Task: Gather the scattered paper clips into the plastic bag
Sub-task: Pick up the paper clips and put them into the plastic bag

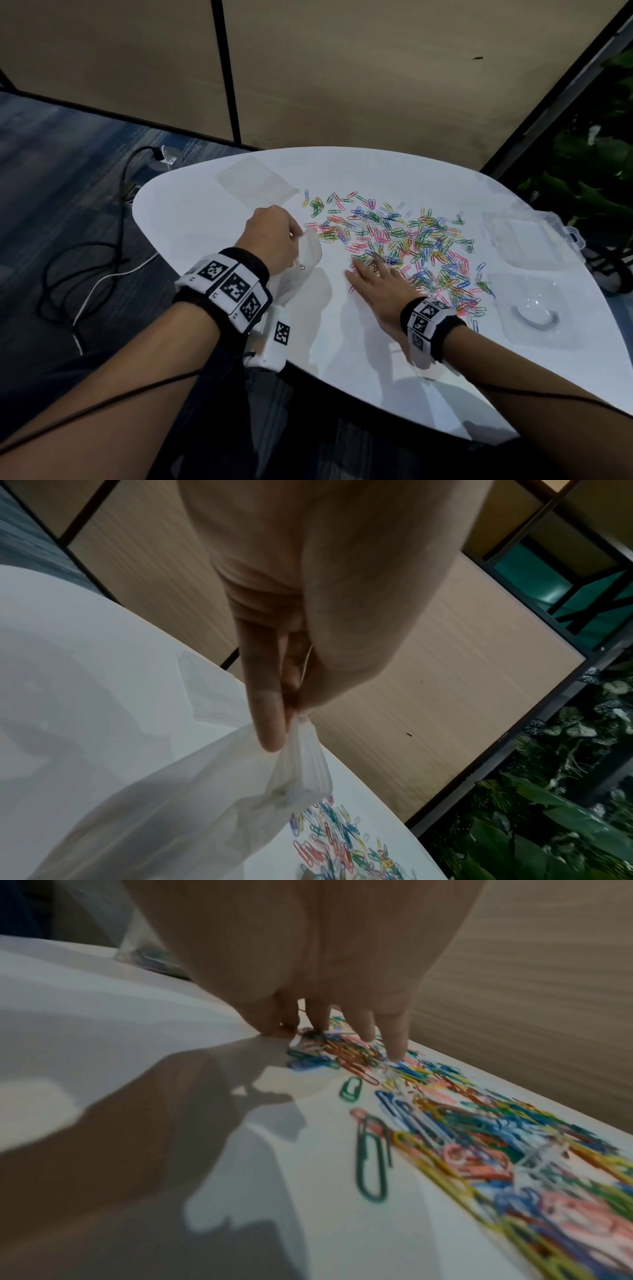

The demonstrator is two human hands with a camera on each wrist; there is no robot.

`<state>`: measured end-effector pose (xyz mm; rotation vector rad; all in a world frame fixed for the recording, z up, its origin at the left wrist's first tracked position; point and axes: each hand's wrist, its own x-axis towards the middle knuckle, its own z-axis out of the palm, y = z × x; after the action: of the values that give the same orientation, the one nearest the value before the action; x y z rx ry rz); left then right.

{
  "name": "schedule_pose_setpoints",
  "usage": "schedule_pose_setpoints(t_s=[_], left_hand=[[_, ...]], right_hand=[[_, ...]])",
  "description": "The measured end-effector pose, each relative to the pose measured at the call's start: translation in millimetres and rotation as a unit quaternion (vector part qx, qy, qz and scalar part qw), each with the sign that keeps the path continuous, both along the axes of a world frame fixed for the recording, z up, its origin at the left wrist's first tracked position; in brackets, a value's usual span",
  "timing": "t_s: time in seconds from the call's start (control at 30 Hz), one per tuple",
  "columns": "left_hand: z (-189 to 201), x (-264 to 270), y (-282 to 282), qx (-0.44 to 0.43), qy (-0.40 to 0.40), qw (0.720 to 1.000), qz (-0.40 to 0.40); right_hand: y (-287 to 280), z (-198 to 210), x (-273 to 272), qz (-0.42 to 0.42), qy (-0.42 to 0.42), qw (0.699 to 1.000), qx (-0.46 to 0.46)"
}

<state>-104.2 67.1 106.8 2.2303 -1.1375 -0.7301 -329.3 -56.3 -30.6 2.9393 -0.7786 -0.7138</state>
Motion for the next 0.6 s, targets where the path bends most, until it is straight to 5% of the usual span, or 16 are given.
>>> schedule_pose_setpoints(t_s=[0.27,0.37,0.53,0.6], left_hand=[[-6,-3,-1,0.009,-0.007,1.0,-0.016],[-7,-2,0,0.012,-0.01,1.0,-0.021],[-10,-2,-1,0.018,-0.012,0.999,-0.026],[-9,-4,-3,0.023,-0.012,0.999,-0.028]], right_hand=[[-19,0,23,-0.033,-0.134,0.99,-0.013],[-28,19,25,-0.138,-0.178,0.974,0.027],[-45,52,14,-0.38,-0.327,0.858,0.111],[-49,67,12,-0.448,-0.383,0.788,0.181]])
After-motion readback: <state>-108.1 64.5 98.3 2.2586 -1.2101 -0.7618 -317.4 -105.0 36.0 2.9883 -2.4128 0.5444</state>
